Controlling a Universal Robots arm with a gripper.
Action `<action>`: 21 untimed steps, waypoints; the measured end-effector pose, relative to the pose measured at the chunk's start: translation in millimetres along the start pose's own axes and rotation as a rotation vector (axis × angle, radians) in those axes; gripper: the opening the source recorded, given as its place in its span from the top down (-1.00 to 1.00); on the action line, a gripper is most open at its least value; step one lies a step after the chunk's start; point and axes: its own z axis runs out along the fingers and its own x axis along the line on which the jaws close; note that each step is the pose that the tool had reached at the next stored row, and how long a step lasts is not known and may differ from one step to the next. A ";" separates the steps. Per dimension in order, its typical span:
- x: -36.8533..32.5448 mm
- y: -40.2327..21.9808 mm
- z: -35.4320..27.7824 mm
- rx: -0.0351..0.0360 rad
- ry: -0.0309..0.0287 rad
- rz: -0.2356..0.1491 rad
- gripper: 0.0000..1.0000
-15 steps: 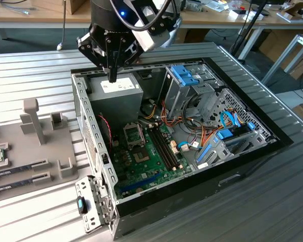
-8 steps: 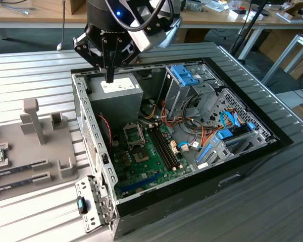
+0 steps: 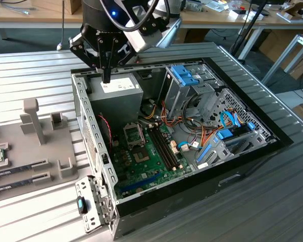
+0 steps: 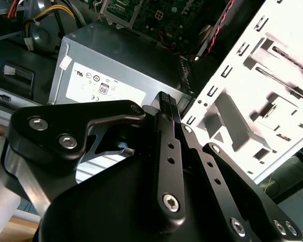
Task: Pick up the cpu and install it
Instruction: 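Reach for the cpu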
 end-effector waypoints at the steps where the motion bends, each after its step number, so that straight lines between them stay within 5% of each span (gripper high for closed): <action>1: 0.7 -0.1 0.0 0.0000 -0.0001 0.000 0.79; 21: 18.5 -1.4 -0.5 0.0000 0.0000 0.000 0.79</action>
